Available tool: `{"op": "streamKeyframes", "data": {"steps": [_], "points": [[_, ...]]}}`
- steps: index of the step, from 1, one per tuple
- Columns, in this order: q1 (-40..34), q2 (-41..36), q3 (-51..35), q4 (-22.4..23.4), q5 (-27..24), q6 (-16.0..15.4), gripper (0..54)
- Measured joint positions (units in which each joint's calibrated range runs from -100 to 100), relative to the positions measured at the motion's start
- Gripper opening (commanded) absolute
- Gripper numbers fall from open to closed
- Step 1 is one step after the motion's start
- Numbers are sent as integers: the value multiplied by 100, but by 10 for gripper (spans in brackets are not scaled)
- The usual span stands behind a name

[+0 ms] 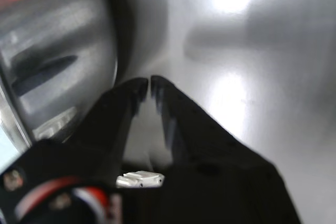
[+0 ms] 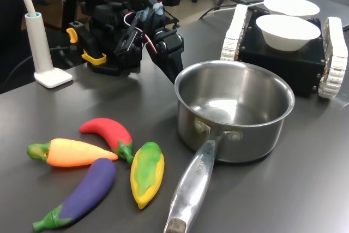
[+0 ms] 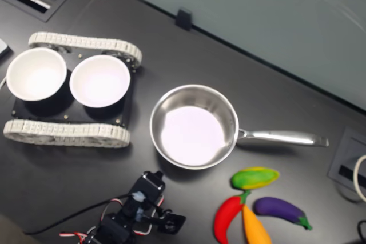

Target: Pick up the carrot and place them in the pan

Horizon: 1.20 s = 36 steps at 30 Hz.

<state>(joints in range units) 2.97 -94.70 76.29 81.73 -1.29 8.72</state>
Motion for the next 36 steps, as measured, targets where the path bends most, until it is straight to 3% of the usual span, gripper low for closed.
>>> {"op": "streamKeyframes", "data": {"steps": [7, 13, 36], "points": [[-176, 0, 0, 0, 161, -9, 40], [-176, 0, 0, 0, 186, -9, 2], [-176, 0, 0, 0, 195, -9, 2]]}}
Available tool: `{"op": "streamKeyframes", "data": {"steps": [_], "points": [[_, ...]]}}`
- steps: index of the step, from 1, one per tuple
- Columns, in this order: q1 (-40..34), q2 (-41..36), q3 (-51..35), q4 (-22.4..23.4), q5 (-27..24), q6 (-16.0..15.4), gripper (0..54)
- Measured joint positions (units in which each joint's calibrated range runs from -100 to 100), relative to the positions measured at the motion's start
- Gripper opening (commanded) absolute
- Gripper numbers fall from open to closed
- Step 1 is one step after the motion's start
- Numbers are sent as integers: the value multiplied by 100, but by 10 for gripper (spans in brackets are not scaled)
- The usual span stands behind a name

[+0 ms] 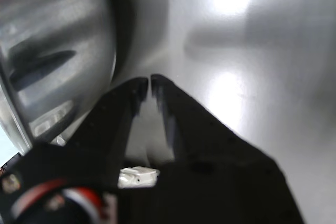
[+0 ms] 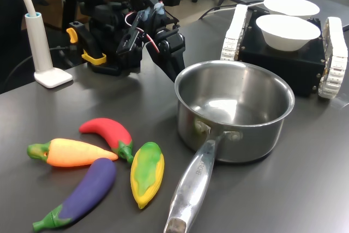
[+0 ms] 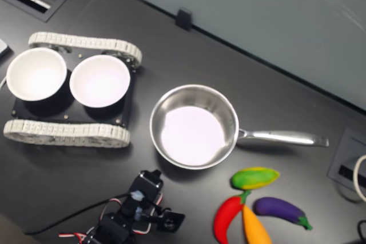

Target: Pick up the carrot and place them in the pan

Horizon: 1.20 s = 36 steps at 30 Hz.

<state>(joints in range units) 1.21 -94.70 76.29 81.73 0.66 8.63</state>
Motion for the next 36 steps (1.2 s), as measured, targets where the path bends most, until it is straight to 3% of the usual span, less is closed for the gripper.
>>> {"op": "streamKeyframes", "data": {"steps": [36], "points": [[-231, 0, 0, 0, 78, 0, 1]]}}
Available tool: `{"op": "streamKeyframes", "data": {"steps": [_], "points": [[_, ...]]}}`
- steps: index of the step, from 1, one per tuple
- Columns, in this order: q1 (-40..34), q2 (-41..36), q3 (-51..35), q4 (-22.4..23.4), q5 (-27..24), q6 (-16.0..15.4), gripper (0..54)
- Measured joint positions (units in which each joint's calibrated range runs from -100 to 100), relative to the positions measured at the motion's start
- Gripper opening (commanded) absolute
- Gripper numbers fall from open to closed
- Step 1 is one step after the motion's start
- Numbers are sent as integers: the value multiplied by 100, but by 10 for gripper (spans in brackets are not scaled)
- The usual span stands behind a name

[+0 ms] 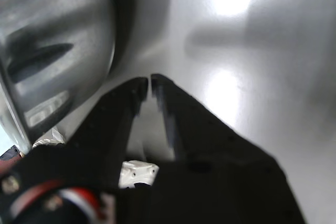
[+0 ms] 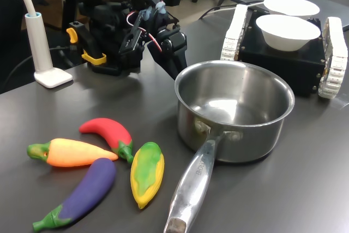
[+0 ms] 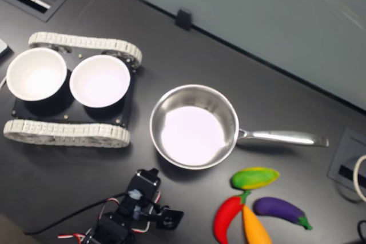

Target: Pick up the carrot and place them in the pan

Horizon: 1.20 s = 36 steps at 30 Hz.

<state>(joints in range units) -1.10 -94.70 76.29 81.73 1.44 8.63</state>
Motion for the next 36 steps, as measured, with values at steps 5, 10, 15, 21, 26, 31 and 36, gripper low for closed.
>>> {"op": "streamKeyframes", "data": {"steps": [5, 10, 15, 21, 26, 31, 36], "points": [[0, 0, -63, 76, 15, 0, 1], [132, 0, -353, 263, 20, 9, 1], [187, 8, -805, 493, 20, 0, 1], [484, 337, -1303, 595, 93, -129, 1], [935, 724, -1891, 748, 220, -413, 1], [1298, 1111, -2633, 1037, 371, -615, 1], [1859, 1481, -3376, 1385, 552, -937, 1]]}}
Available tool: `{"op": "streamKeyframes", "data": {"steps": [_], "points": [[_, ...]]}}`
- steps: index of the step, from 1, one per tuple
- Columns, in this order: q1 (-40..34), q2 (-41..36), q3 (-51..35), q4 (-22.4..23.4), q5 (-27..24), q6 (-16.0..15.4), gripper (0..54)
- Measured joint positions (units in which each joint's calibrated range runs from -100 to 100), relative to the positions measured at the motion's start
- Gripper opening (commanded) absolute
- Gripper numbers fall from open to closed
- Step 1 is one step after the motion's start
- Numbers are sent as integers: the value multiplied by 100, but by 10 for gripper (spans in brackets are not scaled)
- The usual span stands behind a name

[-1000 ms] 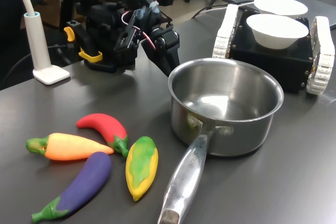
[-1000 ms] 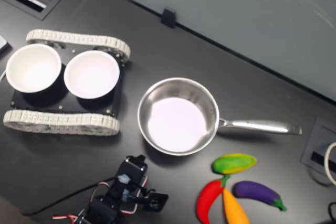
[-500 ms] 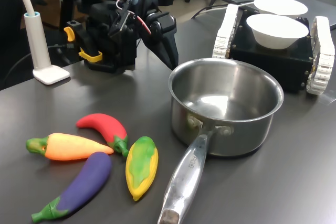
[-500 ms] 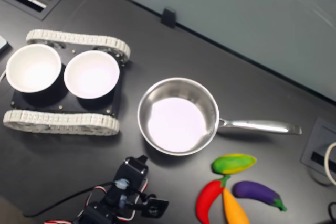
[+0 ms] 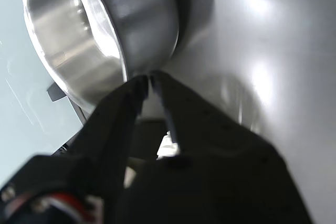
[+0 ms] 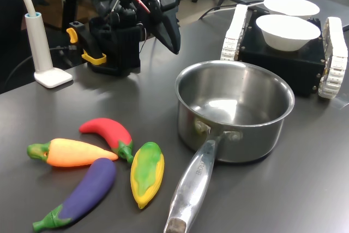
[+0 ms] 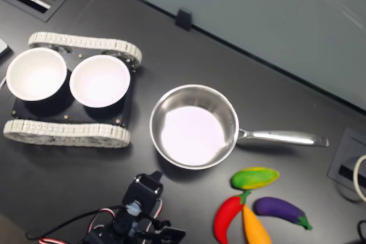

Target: Pick up the carrot and place them in the pan

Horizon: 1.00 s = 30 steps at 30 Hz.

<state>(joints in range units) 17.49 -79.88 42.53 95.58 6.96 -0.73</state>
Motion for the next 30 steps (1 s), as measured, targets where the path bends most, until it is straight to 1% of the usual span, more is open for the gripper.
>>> {"op": "streamKeyframes", "data": {"steps": [2, 4, 8, 13, 22, 30], "points": [[275, 177, -290, 110, 63, -147, 1], [451, 311, -543, 204, 88, -211, 1], [550, 480, -896, 340, 93, -211, 1], [891, 614, -1231, 357, 93, -211, 1], [1617, 1145, -1882, 357, 93, -211, 1], [2222, 1549, -2145, 306, 93, -257, 1]]}}
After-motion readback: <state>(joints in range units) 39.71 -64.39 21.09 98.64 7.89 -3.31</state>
